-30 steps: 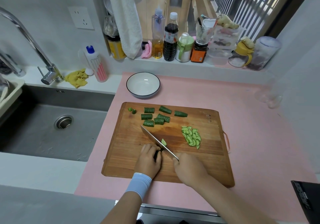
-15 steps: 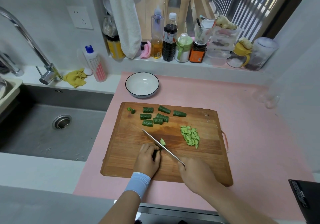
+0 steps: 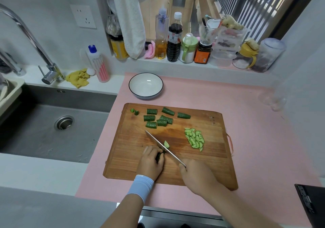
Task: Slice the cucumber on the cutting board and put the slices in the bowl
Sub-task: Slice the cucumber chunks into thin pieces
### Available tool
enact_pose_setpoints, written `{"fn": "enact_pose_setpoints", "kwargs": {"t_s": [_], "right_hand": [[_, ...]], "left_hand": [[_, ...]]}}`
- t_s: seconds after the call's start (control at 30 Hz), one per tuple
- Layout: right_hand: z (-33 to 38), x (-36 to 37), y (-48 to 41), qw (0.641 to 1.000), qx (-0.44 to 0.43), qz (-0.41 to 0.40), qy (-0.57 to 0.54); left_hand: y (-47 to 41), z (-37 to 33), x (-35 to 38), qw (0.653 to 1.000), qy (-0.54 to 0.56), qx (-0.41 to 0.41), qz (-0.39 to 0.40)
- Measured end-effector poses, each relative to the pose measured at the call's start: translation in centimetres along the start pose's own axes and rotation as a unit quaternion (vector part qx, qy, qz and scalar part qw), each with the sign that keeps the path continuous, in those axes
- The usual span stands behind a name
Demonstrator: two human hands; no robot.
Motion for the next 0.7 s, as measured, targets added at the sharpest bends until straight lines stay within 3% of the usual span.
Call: {"fn": "enact_pose_setpoints", "kwargs": {"t_s": [0.3,0.7], "right_hand": [[1.5,0.2,-1.6,1.000,0.025,0.013,0.003],[0.8,-0.2,0.3,0.999,-0.015,-0.029,0.006]], "left_hand": [[0.2,-0.1,-0.1,1.000,-0.004,0.009,-0.008],[0.1,0.0,-0.2,1.000,-0.011,0.004,-0.014]]}}
Point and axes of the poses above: each hand's wrist, its own y-axis away from the middle knuckle, its own x-axis out of the palm, z = x × y, the point moved 1 cm from there along -y, towards the middle knuckle, and after that the axes turned 13 degrees about -z, right-handed, at the moved point
